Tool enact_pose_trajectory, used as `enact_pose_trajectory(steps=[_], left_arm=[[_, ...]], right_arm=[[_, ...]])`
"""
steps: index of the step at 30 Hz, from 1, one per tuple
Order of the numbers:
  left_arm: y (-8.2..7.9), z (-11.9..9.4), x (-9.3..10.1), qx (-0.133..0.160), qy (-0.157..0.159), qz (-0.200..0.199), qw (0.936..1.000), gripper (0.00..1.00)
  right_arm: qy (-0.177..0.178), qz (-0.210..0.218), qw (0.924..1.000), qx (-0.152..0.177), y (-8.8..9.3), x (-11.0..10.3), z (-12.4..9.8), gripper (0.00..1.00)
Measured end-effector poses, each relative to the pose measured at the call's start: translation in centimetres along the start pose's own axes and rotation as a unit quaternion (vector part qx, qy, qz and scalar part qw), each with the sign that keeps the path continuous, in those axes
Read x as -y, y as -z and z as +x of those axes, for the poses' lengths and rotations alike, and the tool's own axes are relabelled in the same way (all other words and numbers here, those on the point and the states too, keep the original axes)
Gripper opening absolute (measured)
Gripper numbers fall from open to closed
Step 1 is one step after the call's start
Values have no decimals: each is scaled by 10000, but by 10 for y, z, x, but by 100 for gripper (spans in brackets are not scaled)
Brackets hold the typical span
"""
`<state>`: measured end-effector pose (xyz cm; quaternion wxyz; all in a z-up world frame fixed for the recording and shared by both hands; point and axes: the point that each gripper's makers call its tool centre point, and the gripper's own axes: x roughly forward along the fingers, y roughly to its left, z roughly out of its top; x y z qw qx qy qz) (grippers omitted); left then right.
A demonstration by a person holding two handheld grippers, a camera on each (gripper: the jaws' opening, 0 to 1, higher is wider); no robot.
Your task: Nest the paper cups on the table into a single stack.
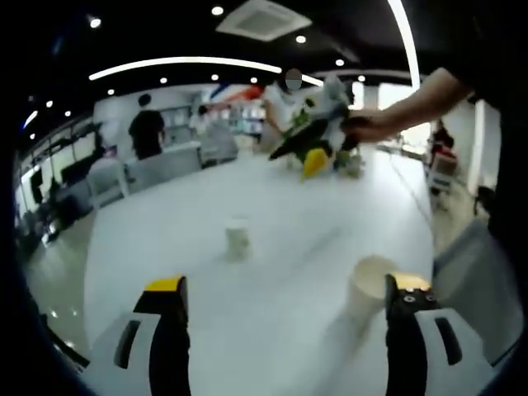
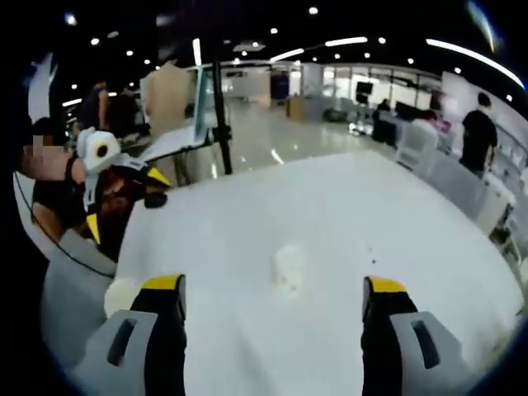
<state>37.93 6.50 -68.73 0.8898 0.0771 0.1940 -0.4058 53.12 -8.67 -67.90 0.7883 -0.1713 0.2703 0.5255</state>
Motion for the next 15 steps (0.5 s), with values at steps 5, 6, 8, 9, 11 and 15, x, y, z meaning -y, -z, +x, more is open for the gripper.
enact_pose_trajectory(steps=[5, 6, 8, 9, 11, 15], left_arm=[[-3, 0, -6, 128, -132, 23, 9998, 100], [-2, 1, -7, 108, -133, -11, 9999, 100], [0, 2, -7, 71, -132, -36, 9999, 100], [1, 2, -8, 69, -129, -37, 9999, 100], [1, 2, -7, 57, -118, -93, 9999, 100], [1, 2, -8, 57, -148, 8, 9999, 100]], right_arm=[[-129, -136, 9997, -169, 3, 5, 21, 85], [-161, -137, 9996, -172, 2, 5, 24, 84], [-205, -178, 9994, -207, 0, 5, 33, 83], [-239, -197, 9992, -253, 1, 6, 39, 82], [-264, -253, 9989, -295, 1, 7, 48, 81], [-333, -327, 9981, -403, 4, 7, 64, 79]])
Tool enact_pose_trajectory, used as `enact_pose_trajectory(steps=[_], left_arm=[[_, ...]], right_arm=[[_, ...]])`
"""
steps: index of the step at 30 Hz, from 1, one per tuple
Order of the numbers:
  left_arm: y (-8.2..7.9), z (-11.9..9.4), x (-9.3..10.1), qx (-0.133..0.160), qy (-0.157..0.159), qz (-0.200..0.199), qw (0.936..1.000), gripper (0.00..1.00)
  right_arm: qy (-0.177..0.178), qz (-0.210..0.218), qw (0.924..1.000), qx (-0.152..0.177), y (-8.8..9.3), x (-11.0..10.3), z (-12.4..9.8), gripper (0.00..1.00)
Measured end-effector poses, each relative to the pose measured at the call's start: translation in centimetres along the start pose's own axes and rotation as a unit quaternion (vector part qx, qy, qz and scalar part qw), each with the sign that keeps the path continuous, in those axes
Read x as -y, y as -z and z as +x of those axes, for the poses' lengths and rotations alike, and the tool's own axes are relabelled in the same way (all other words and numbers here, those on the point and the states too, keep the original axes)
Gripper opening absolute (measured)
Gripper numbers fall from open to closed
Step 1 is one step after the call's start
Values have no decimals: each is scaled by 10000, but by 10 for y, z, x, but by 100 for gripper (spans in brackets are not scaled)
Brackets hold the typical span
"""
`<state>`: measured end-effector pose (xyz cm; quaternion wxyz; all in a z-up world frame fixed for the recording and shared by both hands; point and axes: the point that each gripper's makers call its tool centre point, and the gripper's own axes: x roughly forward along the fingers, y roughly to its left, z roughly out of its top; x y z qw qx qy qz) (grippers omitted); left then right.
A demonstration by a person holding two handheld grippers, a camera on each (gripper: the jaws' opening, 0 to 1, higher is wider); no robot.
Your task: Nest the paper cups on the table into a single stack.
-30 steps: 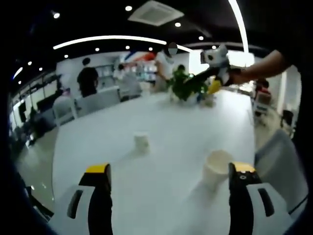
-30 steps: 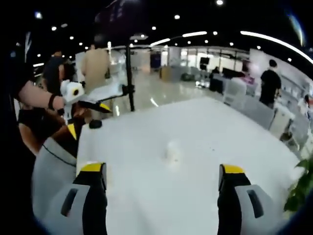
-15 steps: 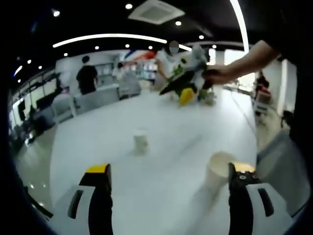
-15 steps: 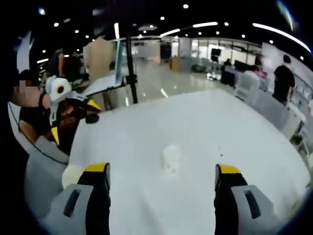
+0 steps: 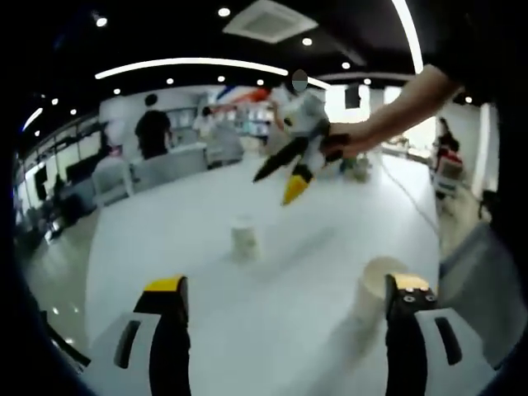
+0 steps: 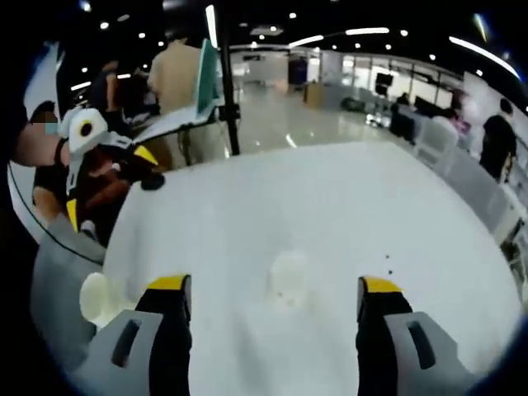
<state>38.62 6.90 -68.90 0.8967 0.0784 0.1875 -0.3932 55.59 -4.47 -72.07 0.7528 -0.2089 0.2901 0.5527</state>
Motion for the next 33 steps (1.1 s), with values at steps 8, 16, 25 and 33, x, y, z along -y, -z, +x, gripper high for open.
enact_pose_trajectory(steps=[8, 16, 25, 33], left_arm=[[4, -2, 6, -35, 3, 1, 10000, 99], [12, -7, 8, -99, 12, -50, 9999, 97], [11, -9, 5, -79, -38, -120, 9999, 97], [7, -6, 6, -39, -19, -140, 9999, 96]], right_arm=[[-84, 28, 9998, -190, 9, 6, 27, 74], [-148, 101, 9988, -455, 19, 12, 49, 69], [-157, 99, 9980, -602, 23, 13, 65, 59], [-176, 31, 9972, -723, 26, 12, 71, 55]])
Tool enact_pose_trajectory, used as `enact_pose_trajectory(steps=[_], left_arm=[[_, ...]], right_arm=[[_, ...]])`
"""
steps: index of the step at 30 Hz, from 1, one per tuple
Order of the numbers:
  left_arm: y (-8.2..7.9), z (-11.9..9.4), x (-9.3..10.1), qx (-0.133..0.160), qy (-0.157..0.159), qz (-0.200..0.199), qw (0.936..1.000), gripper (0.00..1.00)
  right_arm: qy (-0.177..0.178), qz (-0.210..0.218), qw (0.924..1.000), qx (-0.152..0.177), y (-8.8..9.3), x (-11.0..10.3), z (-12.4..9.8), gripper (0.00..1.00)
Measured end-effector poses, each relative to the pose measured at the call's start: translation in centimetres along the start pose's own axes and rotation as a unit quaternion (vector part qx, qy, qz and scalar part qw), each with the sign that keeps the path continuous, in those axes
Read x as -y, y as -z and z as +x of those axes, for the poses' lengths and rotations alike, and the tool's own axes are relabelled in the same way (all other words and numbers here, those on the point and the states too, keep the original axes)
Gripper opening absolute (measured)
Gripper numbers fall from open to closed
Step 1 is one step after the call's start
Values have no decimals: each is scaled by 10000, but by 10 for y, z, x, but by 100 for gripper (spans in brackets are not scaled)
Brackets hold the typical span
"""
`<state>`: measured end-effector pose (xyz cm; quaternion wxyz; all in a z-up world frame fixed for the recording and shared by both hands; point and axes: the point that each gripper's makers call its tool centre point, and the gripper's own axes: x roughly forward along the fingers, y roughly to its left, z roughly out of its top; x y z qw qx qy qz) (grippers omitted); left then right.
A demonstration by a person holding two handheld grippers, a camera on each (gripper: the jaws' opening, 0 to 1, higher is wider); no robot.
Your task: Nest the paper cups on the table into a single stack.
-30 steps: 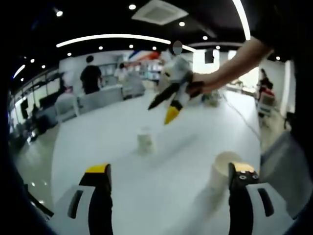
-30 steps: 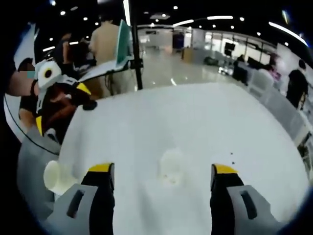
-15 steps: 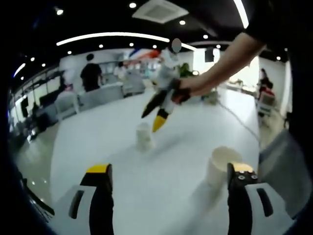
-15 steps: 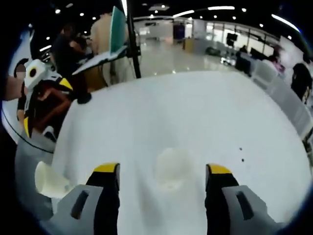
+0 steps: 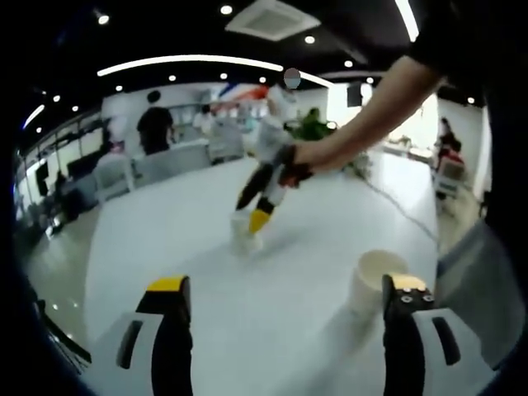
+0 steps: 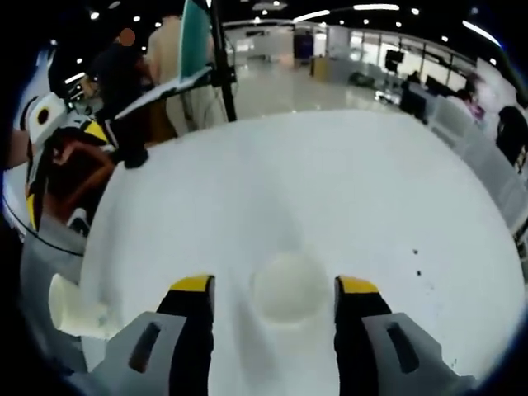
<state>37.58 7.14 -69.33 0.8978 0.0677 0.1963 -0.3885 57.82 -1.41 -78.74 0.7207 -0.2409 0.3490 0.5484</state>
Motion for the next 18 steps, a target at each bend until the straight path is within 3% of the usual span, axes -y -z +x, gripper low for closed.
enact_pose_trajectory(steps=[7, 18], left_arm=[[6, 0, 5, -138, 140, 103, 9998, 94], [2, -4, -1, 5, 14, -59, 10000, 93]], right_arm=[[-37, -100, 9999, -26, 1, 1, 3, 49], [-96, -376, 9991, -145, 8, 3, 9, 35]])
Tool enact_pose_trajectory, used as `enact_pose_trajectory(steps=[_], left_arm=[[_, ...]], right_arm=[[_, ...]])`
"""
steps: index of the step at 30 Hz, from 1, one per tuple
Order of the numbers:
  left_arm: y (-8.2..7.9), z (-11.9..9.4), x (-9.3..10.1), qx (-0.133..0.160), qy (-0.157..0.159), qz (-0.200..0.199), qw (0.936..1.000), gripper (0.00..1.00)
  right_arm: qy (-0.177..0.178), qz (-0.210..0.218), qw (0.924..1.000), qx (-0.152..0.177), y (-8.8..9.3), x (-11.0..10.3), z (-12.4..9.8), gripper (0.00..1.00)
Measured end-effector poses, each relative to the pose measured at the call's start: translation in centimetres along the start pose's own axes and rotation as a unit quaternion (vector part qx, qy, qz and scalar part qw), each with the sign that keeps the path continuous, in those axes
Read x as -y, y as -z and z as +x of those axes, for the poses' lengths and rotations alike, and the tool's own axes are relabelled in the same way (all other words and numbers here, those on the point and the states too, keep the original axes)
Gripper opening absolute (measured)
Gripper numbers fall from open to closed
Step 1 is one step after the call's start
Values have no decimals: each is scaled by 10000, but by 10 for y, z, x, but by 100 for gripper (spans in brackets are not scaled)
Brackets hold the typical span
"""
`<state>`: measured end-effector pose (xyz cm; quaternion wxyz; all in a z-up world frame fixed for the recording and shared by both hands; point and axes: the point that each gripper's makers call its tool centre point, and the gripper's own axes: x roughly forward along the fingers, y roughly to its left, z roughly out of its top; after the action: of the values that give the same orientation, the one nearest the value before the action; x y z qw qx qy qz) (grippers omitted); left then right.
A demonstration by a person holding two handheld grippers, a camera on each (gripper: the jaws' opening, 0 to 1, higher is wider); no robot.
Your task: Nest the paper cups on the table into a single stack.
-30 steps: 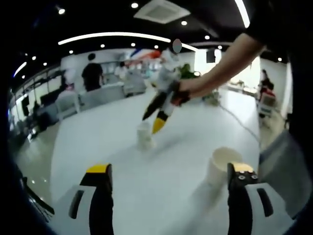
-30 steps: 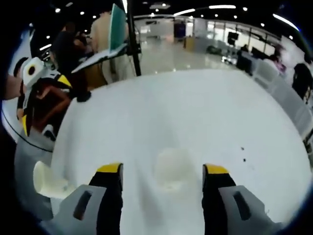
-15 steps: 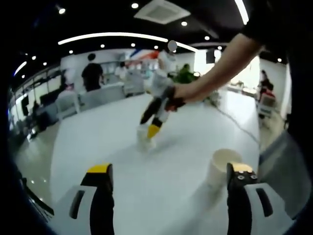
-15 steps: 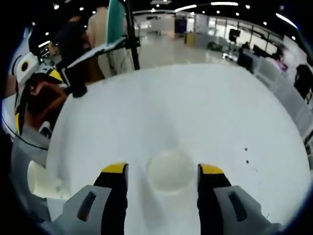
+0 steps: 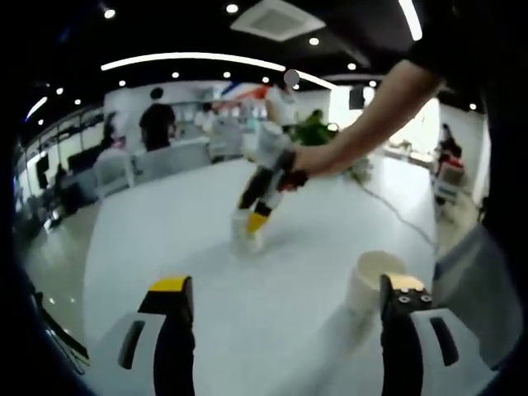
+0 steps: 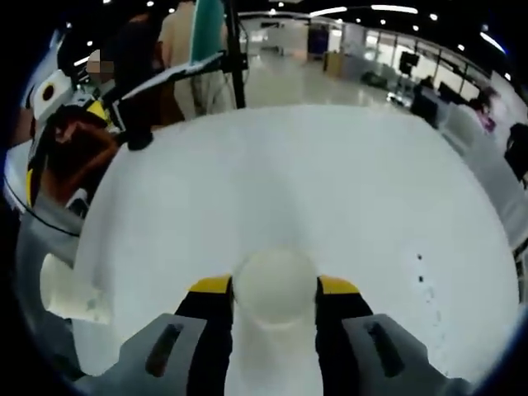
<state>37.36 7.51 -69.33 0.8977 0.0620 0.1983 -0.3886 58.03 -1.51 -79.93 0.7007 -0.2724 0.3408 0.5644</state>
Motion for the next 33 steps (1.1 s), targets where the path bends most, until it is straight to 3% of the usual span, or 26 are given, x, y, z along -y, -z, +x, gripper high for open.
enact_pose_trajectory(steps=[15, 26, 33], left_arm=[[-3, 0, 3, -26, 39, -50, 10000, 92], [-17, 1, 5, 93, 105, 60, 9999, 92], [-15, 1, 10, 32, 205, 100, 9997, 91]], right_arm=[[14, 97, 9999, 84, -1, -5, -14, 35], [178, 108, 9993, 310, -11, -10, -50, 35], [422, 5, 9966, 708, -31, -20, -89, 35]])
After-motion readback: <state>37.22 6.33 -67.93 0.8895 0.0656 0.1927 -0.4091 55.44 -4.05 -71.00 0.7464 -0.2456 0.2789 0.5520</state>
